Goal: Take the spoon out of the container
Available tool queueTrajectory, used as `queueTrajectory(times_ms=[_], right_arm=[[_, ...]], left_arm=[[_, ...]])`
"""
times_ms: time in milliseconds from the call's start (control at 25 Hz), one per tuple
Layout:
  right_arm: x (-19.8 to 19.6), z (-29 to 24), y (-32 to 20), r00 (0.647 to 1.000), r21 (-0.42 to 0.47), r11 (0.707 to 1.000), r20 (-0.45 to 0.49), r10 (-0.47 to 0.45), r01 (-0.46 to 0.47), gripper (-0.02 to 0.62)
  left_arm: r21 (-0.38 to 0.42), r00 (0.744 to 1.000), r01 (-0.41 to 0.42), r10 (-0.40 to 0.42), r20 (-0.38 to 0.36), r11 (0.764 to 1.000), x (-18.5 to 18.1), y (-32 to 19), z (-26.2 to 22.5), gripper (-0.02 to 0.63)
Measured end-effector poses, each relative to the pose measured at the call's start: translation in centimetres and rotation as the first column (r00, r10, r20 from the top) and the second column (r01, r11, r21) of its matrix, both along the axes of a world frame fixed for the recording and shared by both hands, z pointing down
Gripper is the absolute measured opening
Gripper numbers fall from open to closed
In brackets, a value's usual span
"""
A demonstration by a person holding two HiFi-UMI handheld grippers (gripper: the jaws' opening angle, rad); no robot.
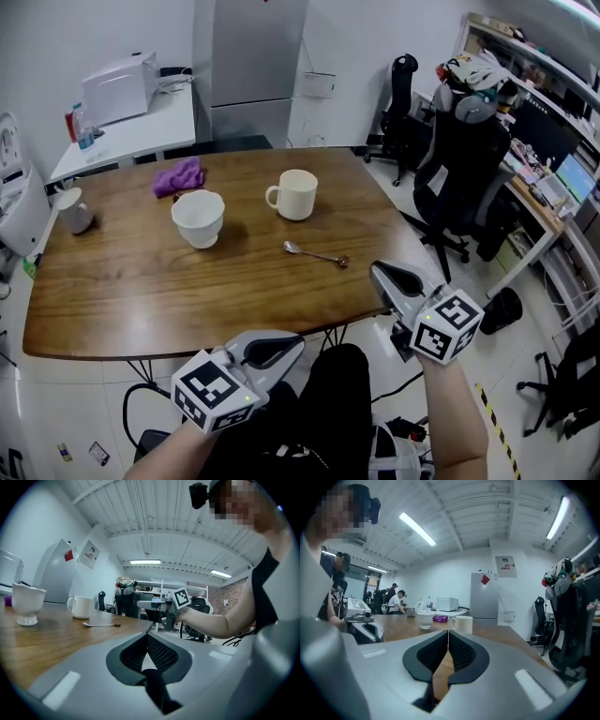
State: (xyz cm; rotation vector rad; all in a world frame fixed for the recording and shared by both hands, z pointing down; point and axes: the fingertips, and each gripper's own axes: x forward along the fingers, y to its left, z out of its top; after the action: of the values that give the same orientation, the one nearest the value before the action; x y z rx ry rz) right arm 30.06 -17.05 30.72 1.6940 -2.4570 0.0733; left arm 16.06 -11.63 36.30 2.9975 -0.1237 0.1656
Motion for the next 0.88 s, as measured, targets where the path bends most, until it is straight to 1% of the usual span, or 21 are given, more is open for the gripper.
queueTrajectory(times_ms=[240,440,680,880], right_arm=[[-4.6,4.4,4.5,0.998,-0.009,0.998,0.019,-0.061,0.062,0.003],[-6.5,5.9,6.5,0.995,-0.01,0.997,0.073,-0.074,0.075,0.003],[-8.0,6.8,7.3,0.99,-0.01,0.996,0.11,-0.087,0.088,0.002],[-8.2,7.0,7.9,0.995,0.004,0.997,0.069,-0.071,0.071,0.002]], left_arm=[[0.002,1.0,-0.003,0.003,0.008,1.0,0.5,0.5,0.5,0.012],[0.0,1.0,-0.003,0.003,0.005,1.0,0.6,1.2,0.9,0.012],[0.006,1.0,-0.027,0.027,-0.001,1.0,1.0,2.2,1.2,0.012],[0.023,0.999,-0.042,0.042,-0.011,0.999,1.4,2.6,1.0,0.012]])
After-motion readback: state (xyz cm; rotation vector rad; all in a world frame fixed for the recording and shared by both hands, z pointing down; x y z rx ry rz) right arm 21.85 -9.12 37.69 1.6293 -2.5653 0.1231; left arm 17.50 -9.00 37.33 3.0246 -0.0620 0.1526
